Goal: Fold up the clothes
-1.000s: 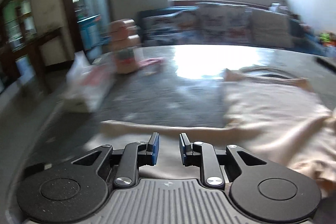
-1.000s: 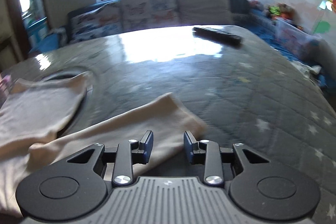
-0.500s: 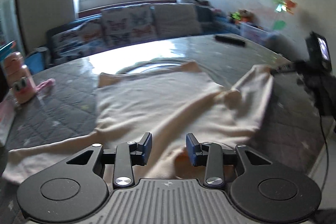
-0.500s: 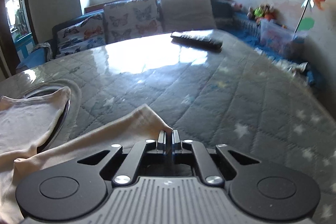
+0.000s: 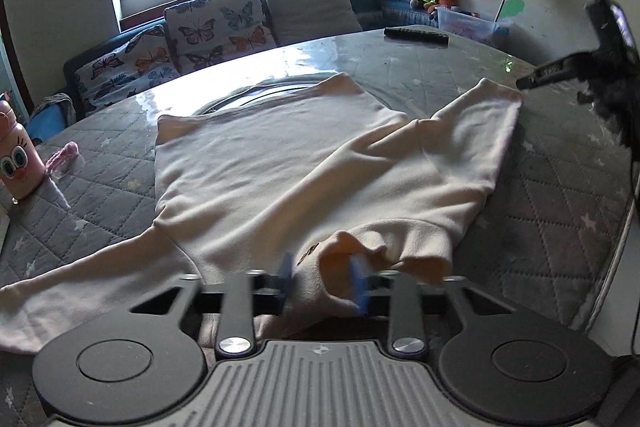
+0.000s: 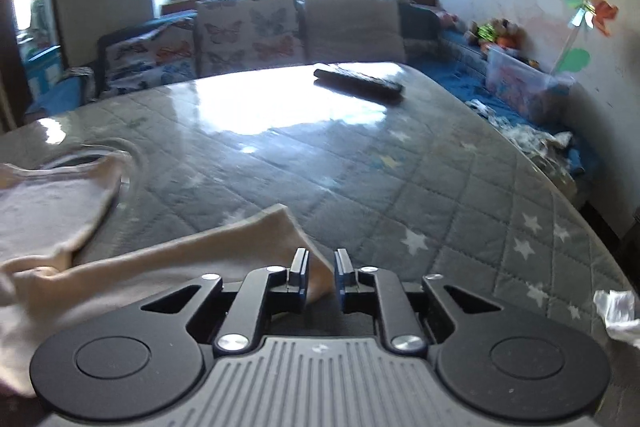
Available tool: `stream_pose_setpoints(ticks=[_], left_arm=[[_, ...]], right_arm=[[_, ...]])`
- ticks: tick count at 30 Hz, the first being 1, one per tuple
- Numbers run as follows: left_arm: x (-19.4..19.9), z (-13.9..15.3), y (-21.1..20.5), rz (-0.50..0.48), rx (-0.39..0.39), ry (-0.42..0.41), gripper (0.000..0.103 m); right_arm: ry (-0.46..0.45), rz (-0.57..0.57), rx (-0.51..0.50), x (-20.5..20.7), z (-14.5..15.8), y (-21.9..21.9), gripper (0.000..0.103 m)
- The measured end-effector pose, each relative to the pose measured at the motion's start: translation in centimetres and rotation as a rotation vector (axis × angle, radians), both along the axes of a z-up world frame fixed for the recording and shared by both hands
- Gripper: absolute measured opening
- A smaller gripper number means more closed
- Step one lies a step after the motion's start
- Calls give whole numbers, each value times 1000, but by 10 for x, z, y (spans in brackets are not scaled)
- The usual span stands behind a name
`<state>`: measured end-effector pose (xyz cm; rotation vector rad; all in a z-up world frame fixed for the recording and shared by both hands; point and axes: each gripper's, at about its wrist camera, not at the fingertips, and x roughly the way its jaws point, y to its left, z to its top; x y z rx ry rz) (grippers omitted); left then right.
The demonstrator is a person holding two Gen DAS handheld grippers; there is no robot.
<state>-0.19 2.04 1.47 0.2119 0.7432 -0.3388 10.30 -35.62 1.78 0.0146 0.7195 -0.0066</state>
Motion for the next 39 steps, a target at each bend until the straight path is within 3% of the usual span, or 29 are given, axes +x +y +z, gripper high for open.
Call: stream_pose_setpoints(ticks=[1,3,7,16,21,28,30,32,39], left_arm=[[0,-1,-1,7,4,-1,6],[-5,3,1,7,-5,-18,4],[-16,10,0,-13,-7,-57,3],[-20,7,3,0,-10,-52,3],[-19,8,4,5,-25,-61,3],[-19,9,5,6,-38,-63,3],[-21,11,4,2,-41,-67,3],[-23,13,4,-3,-42,-72,3],[-33,12,-1,-65,-50,-55,3]], right_arm=[[-1,36,6,-3,5,6,27],[-4,121,18,-9,14,20,33],[-3,306,30,-24,25,57,33],[45,749,38,-61,31,154,33],[75,902,7,-77,22,194,32],[94,955,-85,-96,-1,224,28],[93,946,-124,-99,-6,226,12],[90,940,-121,-101,-4,222,4],[94,956,-118,-116,12,202,0]])
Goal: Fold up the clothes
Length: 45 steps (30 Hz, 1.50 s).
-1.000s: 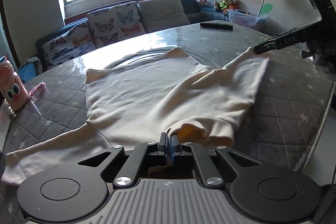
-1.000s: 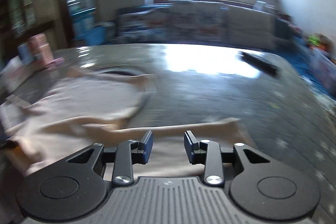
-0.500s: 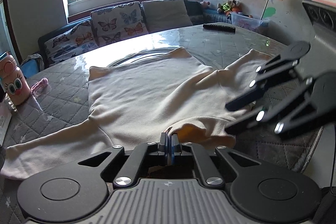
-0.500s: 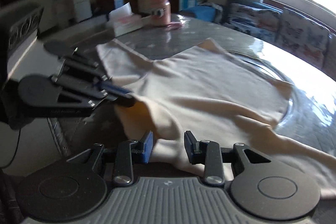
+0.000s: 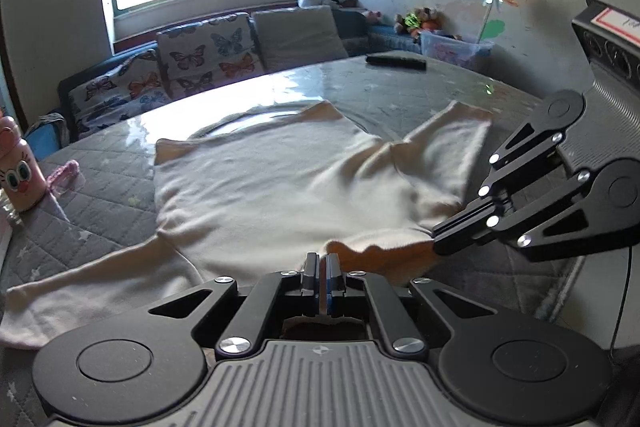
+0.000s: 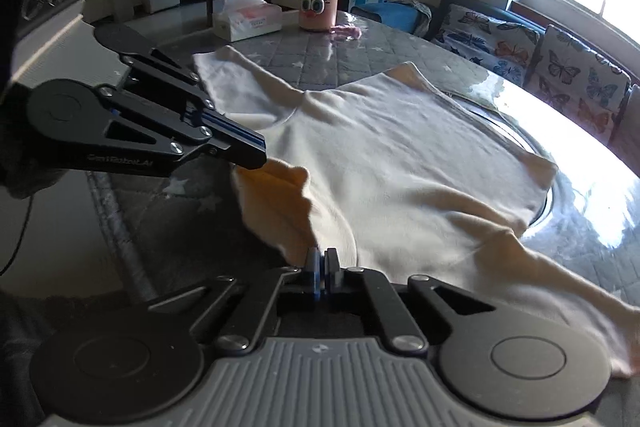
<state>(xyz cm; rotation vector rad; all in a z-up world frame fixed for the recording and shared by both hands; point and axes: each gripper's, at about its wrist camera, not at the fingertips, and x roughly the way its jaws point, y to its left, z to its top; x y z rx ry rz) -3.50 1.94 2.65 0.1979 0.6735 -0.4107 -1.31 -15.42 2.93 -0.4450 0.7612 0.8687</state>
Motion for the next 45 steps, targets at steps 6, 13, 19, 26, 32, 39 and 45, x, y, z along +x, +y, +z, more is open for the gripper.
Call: stream_pose_setpoints(ticks=[6,13,19,26,32,39,45], left_arm=[[-4,-5,2,-19,26,33,4],[-1,11,9,1,11,-11,10],[3,-1,0,-2,35,2,26],[11,-14,-2,0,48,37,3],[1,-14,-2,-75,40,63,3],[7,2,10,-53,10,63,15],[30,19,19,3,-2,27,21]], right_arm=[[55,16,-14,-6,-9,-6,1],[11,-10,27,5,9,-12,25],[-10,-6,23,9,-4,6,35],[22,-40,16,16,-14,11,3],[42,13,4,0,-6,-2,2],[134,-22,67,17,5,-20,11],[14,-186,84,63,21,-37,17]])
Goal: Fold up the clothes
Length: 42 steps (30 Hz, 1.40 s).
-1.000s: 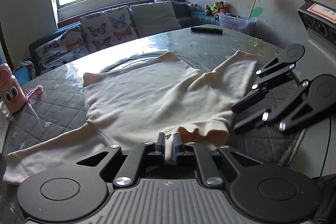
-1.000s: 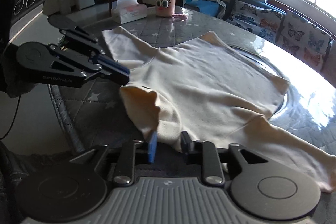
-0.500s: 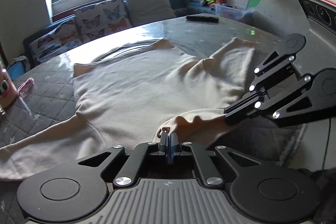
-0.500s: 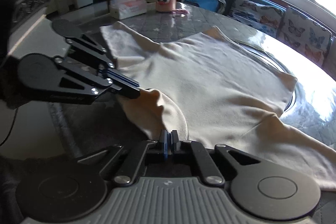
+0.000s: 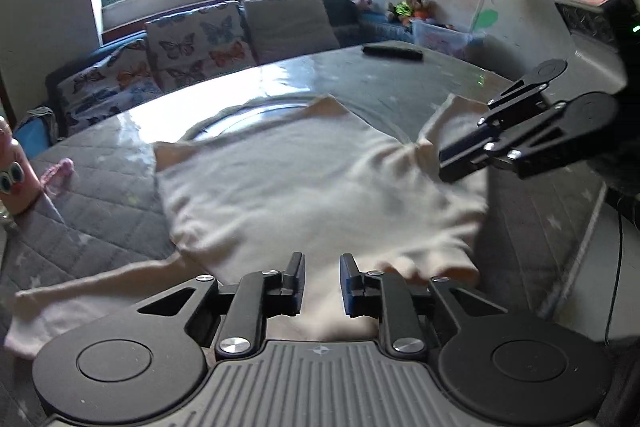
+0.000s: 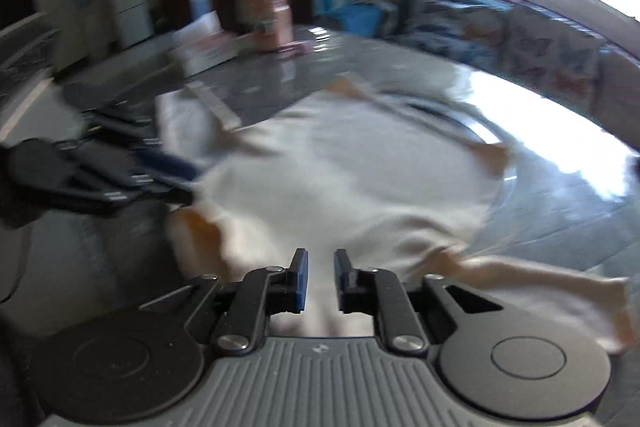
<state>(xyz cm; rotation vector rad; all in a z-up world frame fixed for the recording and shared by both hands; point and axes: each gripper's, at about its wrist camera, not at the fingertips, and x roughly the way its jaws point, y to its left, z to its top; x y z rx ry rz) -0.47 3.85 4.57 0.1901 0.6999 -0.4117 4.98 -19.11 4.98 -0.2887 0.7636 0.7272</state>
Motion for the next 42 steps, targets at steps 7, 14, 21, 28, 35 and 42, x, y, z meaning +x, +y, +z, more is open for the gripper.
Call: stream_pose_setpoints(ticks=[7,14,21,28,35,42], left_arm=[[37,1,8,74,6,0,21],[89,-7,21,187,31,23,27],[148,-18,40,333,28,48,36],[194,-31,57,432,27,70,41],[225,-41,65,457,13,81,39],[234,-43,61,423,28,62,8]], right_arm=[[-28,-74,-116,42,-33,0,17],[41,-82,-86,47,-30,-17,19],[42,-126,-28,92,-19,-12,27],[46,-235,12,161,-25,-12,28],[94,-328,58,226,-45,-15,28],[110,-324,36,253,-58,-5,7]])
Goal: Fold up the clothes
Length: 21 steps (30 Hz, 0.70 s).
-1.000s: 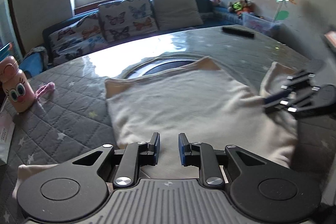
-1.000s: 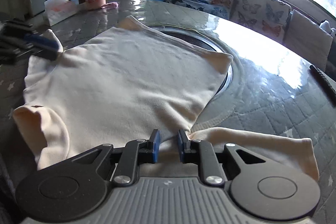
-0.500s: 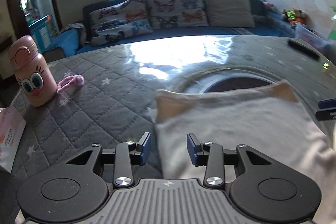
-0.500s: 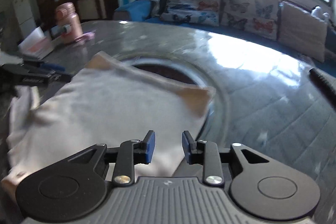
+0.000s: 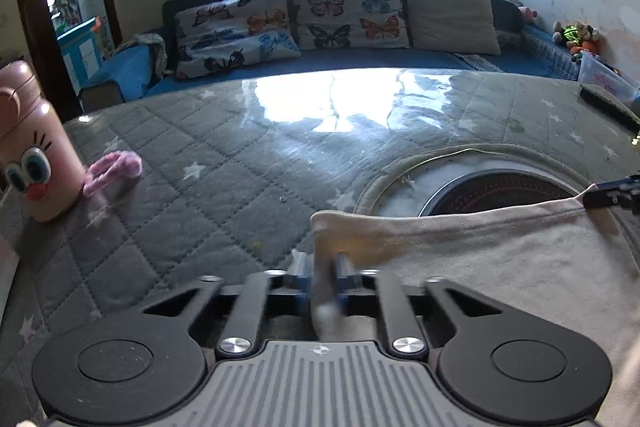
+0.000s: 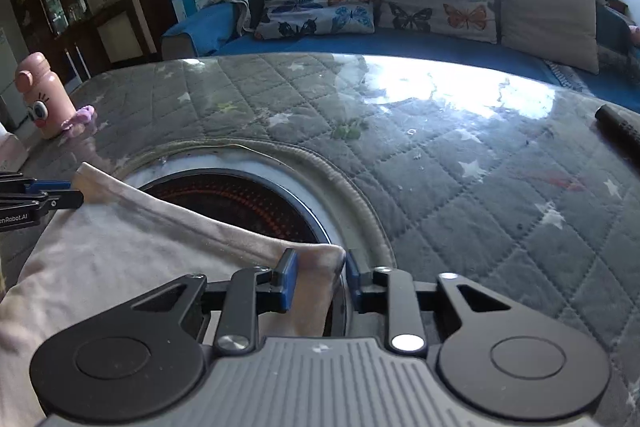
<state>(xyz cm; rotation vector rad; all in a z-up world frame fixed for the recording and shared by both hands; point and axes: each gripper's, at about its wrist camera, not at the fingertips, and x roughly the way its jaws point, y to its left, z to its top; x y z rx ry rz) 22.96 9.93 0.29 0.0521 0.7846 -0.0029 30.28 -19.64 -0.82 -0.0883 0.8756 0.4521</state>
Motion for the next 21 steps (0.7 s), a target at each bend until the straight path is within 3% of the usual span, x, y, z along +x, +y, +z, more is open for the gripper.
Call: stream_pose_setpoints(ticks=[6,12,17,21], left_arm=[[3,7,12,75,29,-50,6],[9,-2,22,100,22,-7,12],[-4,10,21,96,21,-27,16],[-32,21,4,27,31,-47,26]], right_arm=[[-82,17,21,11,12,17,7],[-70,26,7,31,1,35,15],[-83,89,-20,9,15,33,23],[-60,167,-16,-28,23,28,24]])
